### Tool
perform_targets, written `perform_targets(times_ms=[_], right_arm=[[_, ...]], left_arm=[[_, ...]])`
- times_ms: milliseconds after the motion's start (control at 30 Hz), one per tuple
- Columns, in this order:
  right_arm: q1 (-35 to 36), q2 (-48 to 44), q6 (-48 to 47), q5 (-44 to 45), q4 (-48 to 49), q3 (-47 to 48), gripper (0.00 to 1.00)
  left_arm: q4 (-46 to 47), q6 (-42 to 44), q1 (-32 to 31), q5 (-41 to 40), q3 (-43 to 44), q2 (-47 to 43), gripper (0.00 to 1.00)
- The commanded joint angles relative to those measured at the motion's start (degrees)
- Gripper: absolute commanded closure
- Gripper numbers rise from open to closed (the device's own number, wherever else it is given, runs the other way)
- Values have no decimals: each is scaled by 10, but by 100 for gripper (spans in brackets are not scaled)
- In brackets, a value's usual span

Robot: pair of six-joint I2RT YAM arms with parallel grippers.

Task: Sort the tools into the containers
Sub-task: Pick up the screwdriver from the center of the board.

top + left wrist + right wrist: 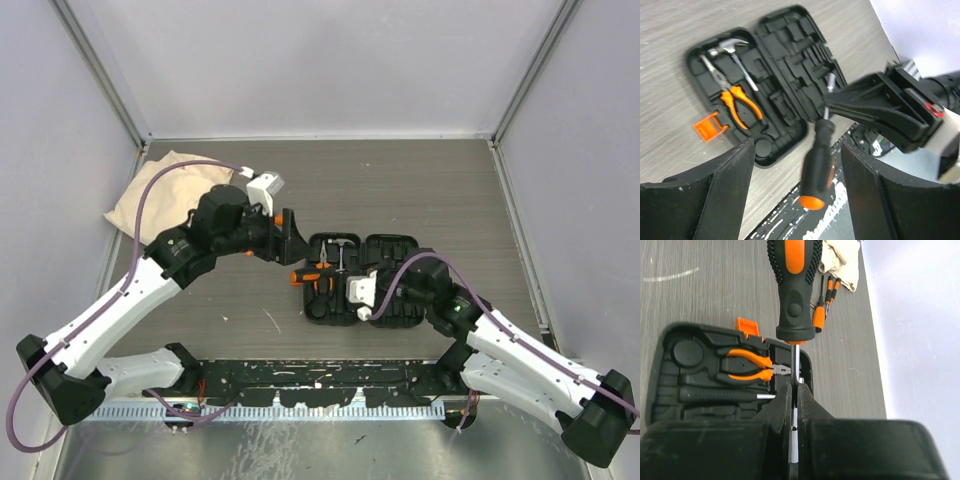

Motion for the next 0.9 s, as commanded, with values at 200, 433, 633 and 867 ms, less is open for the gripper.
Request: perform_targets(times_ms=[200,433,633,867], right_arm=[[3,-10,-178,32,-59,63,100],[3,-11,-203,24,-66,74,100],[3,-18,-210,36,-69,74,100],[3,-21,-210,34,-73,66,94]], left_arm=[[28,34,-55,74,2,30,31],[-9,75,-88,86,30,89,35],[-48,112,-96,110,54,125,43],[-60,123,-96,96,60,127,66]])
